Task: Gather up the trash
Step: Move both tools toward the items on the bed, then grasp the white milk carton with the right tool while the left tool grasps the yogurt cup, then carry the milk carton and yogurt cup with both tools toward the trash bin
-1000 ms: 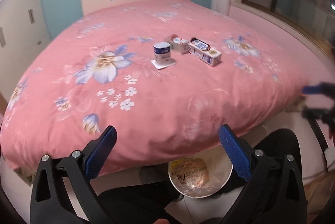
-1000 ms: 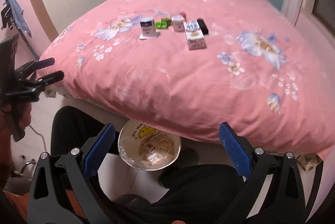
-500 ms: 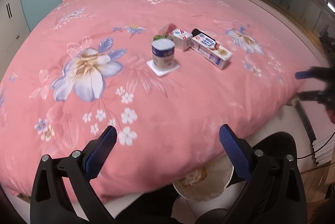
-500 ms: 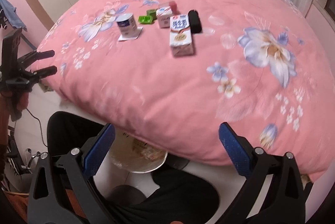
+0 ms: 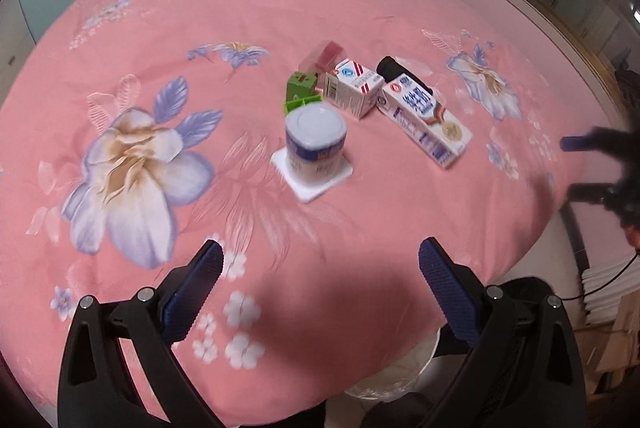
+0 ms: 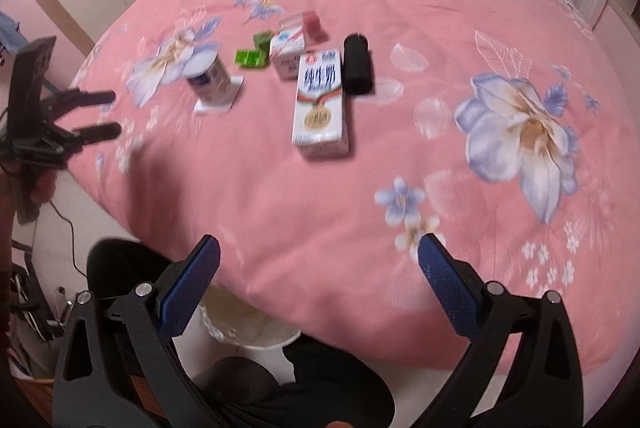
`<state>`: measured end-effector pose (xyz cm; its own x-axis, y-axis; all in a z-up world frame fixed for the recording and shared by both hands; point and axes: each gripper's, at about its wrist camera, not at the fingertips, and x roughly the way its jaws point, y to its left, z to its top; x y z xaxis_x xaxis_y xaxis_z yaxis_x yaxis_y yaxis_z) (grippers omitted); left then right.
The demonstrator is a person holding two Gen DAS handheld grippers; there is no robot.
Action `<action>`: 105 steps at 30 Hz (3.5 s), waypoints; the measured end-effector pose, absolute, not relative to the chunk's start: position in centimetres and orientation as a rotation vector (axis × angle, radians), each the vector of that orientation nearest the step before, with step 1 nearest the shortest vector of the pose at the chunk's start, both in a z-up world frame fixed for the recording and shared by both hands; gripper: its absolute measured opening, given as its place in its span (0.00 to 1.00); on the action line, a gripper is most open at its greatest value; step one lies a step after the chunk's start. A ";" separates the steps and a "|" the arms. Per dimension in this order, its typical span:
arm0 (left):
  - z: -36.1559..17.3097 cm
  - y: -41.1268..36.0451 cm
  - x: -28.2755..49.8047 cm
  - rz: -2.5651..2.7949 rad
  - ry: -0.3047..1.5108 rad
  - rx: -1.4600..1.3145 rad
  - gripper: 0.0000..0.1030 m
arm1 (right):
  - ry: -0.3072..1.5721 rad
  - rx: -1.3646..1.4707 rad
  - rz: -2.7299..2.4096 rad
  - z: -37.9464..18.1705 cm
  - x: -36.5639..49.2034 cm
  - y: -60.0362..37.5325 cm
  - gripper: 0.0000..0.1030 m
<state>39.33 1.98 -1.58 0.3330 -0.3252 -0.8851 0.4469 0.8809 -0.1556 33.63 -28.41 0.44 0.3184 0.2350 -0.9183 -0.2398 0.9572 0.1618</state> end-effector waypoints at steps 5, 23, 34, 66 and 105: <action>-2.5 0.7 43.4 -0.436 1.211 0.043 0.97 | 1.224 0.020 0.276 0.2 37.5 -28.9 0.95; -7.3 -2.6 49.3 -0.302 1.320 -0.092 0.97 | 1.291 -0.002 0.250 -4.5 45.7 -27.2 0.95; -9.0 -3.7 50.5 -0.284 1.329 -0.106 0.96 | 1.334 -0.050 0.305 -7.6 48.1 -23.4 0.87; -10.1 -2.5 50.2 -0.321 1.299 -0.045 0.49 | 1.377 -0.194 0.323 -10.2 48.1 -20.9 0.47; -2.7 -0.3 35.6 -0.407 1.052 0.510 0.49 | 1.268 -0.477 0.499 -0.8 33.5 -19.0 0.47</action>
<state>35.61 -0.33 -2.73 0.4407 -0.0748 -0.8945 0.5463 0.8131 0.2011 33.52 -18.96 -0.83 0.2226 0.0893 -0.9708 -0.5962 0.8004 -0.0631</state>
